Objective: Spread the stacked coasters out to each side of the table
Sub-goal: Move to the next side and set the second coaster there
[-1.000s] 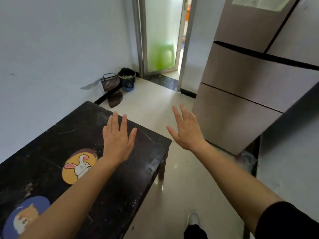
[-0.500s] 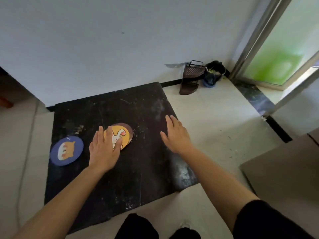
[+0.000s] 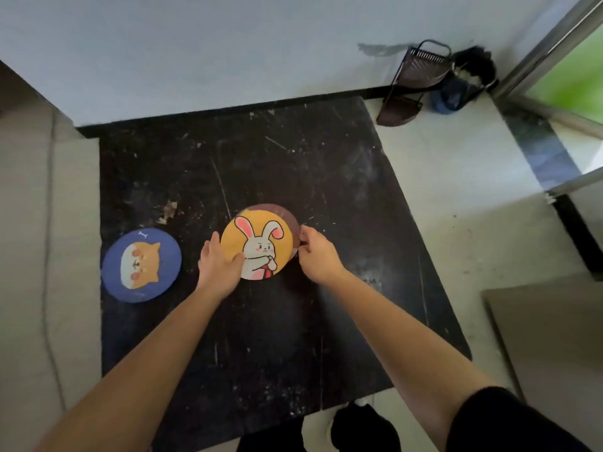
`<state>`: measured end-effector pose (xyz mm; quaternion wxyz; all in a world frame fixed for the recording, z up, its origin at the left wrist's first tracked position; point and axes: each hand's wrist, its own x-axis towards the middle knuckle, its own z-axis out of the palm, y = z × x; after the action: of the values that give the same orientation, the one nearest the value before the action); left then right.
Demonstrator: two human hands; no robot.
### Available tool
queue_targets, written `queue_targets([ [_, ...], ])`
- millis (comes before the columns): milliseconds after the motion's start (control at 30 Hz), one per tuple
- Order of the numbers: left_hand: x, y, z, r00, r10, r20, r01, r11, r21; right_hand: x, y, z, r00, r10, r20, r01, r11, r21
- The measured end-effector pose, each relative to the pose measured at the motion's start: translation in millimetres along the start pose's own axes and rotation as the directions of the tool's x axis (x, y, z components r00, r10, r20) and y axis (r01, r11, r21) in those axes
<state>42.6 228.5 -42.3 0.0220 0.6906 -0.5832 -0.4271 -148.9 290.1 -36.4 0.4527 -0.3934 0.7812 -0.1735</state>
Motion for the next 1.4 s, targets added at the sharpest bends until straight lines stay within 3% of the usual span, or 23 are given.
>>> queue_targets([
  [167,22,-7,9,0.998,-0.053,-0.017,0.05,0.989,-0.142,18,-2,29,0.993,0.104,-0.048,-0.1,0.991,0.087],
  [333,13,-16,12,0.982,-0.107,-0.157,0.066,0.968,-0.242,12,-1,26,0.968,0.234,-0.094,-0.205,0.948,0.244],
  [567,-38,-30,12,0.976,-0.171,-0.134,0.105,0.911,-0.399,-35,3,13,0.985,0.16,-0.07,-0.145,0.971,0.191],
  [867,-133,-87,47,0.974,-0.218,-0.056,0.186,0.918,-0.35,-122,70,22,0.993,0.12,0.017,-0.12,0.993,-0.018],
  [1400,-164,-128,89,0.952,-0.295,-0.081,0.273,0.938,-0.214,-145,138,63,0.991,0.133,-0.001,-0.133,0.988,-0.074],
])
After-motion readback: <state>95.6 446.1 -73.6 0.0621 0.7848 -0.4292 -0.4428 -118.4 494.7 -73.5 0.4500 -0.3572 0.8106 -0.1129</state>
